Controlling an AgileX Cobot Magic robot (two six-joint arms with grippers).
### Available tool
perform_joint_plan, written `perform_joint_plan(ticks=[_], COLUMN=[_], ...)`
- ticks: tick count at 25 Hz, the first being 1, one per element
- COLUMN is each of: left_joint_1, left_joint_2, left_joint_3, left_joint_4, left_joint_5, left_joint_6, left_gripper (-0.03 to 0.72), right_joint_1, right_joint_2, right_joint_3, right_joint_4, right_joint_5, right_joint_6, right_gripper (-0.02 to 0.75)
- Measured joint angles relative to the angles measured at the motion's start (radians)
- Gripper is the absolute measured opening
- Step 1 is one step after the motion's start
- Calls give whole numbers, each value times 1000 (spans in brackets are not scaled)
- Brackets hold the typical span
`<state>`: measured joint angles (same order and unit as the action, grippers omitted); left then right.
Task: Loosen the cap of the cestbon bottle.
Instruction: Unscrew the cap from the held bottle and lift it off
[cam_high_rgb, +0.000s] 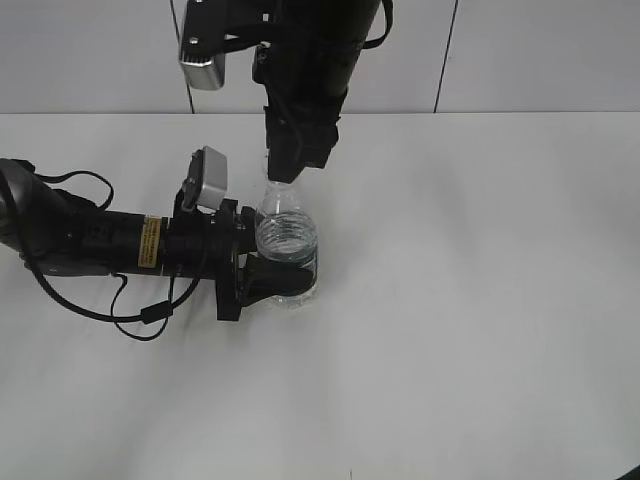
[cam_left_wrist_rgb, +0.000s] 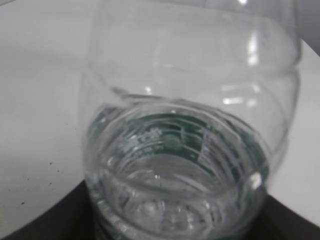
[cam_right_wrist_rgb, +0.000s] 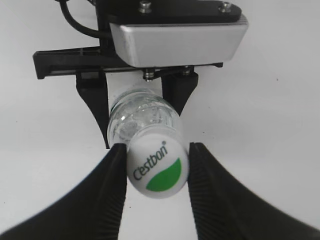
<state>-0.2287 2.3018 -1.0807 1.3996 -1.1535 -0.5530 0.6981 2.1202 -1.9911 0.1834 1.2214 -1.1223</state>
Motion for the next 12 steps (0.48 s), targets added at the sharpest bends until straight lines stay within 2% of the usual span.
perform_joint_plan(ticks=[12], left_joint_1=[0], left_joint_2=[0], left_joint_3=[0], left_joint_4=[0], left_joint_5=[0], left_joint_6=[0], left_gripper=[414], right_joint_1=[1], right_joint_2=[-1], right_joint_3=[0], right_joint_4=[-5], right_joint_5=[0], right_joint_6=[-1], right_gripper=[302])
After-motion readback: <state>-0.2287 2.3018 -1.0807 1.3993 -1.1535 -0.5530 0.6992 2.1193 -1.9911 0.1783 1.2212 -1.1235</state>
